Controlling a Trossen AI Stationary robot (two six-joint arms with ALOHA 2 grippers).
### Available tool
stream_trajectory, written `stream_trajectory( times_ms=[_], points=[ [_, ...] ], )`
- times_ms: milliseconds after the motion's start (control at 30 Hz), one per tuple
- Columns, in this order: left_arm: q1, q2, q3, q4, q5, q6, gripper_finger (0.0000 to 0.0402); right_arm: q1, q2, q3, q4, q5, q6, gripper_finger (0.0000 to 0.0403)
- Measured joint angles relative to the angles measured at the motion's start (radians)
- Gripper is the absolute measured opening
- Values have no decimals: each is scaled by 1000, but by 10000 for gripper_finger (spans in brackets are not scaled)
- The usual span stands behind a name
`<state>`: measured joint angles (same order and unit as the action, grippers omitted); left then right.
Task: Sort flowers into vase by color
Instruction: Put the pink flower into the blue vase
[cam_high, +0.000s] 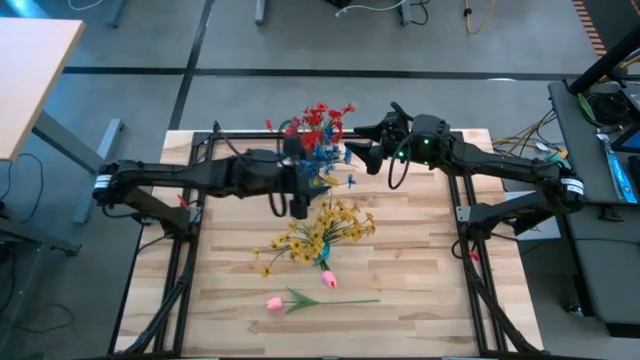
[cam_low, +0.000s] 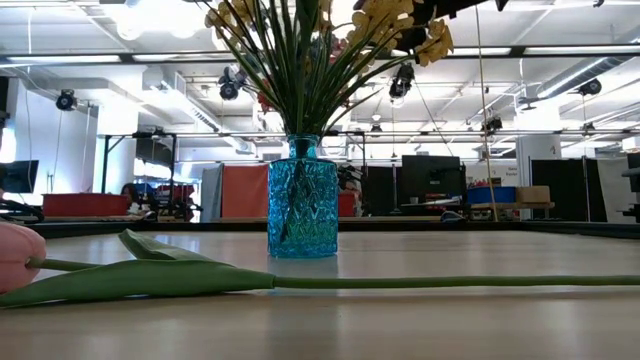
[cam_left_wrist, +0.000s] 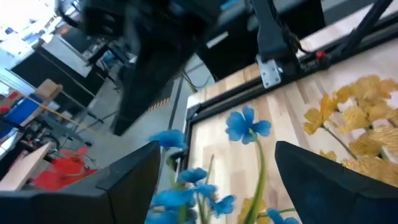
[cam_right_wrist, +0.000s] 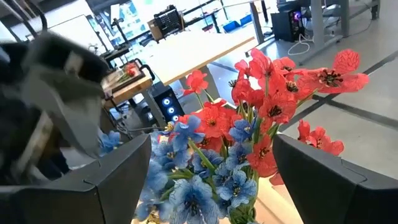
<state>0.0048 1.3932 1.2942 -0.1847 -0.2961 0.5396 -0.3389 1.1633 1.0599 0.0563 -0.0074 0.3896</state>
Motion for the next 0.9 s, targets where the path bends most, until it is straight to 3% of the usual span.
stream_trajectory(
  times_ms=[267, 500, 800, 900],
  points=[
    [-14, -201, 1, -99, 0, -51, 300, 1, -109, -1, -37, -79, -92, 327],
    [-79, -338, 2, -263, -14, -267, 300, 7, -253, 0, -336, -71, -49, 327],
    [-245, -410, -6, -529, -210, -665, 300, 112, -366, 0, -771, -10, 114, 327],
    [-342, -409, -36, -559, -369, -765, 300, 219, -341, 0, -818, 28, 115, 327]
  ],
)
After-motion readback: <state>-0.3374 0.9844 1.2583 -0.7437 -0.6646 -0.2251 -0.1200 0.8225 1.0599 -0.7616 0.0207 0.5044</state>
